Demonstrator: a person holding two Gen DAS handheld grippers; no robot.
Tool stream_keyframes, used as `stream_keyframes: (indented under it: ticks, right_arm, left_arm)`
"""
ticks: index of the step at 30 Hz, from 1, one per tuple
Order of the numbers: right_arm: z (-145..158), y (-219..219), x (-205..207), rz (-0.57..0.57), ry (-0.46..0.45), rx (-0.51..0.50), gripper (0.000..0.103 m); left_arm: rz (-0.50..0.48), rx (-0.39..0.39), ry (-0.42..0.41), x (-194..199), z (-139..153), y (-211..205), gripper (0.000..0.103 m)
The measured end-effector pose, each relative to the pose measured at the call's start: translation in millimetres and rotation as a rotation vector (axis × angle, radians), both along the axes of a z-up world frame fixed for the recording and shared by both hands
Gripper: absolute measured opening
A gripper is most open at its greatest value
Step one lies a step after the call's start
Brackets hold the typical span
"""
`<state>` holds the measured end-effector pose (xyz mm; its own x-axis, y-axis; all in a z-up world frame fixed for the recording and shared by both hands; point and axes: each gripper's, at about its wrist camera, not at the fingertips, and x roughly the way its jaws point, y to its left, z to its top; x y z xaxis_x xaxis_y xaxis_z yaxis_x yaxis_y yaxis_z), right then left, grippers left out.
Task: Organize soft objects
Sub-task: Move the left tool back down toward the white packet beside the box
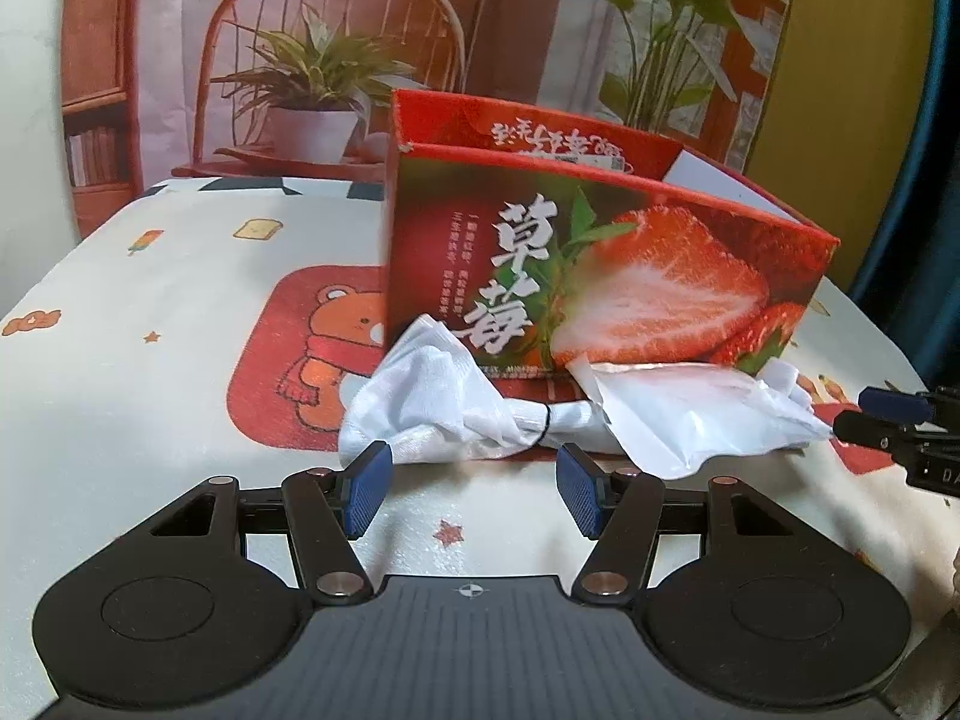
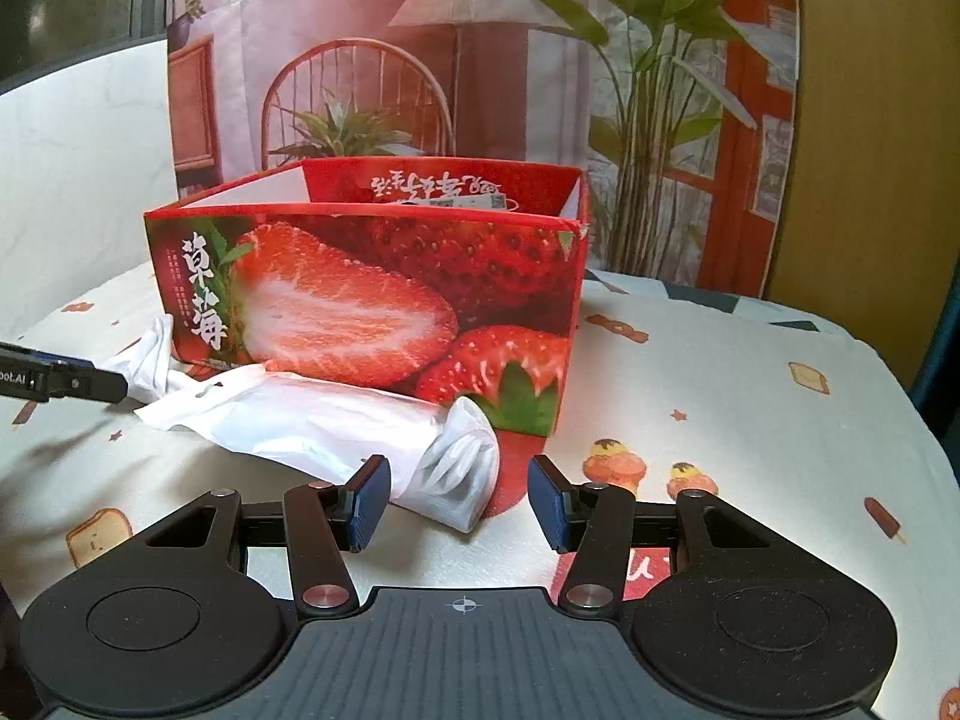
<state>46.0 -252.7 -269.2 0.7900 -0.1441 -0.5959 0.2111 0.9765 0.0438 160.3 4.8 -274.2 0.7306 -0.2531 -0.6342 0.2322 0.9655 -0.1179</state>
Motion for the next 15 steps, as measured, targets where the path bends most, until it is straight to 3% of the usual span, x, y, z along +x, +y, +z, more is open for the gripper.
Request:
stream_keyframes:
  ticks: [10, 11, 12, 15]
  right_arm:
    - [-5.7, -1.2, -2.0, -0.001, 0.029, 0.009, 0.048]
    - [-6.6, -1.6, -1.7, 0.000, 0.035, 0.012, 0.051]
    - [-7.1, -2.2, -1.8, 0.000, 0.038, 0.015, 0.061]
    - [-7.4, -1.9, -2.6, 0.006, 0.038, 0.020, 0.063]
  left_arm:
    - [-0.023, 0.013, 0.004, -0.1, -2.3, -1.0, 0.063]
    - [-0.025, 0.014, 0.006, 0.0, -2.9, -1.4, 0.063]
    - [-0.027, 0.015, 0.008, 0.1, -3.3, -1.7, 0.063]
    - [-0.033, 0.015, 0.010, 0.5, -3.8, -2.8, 0.063]
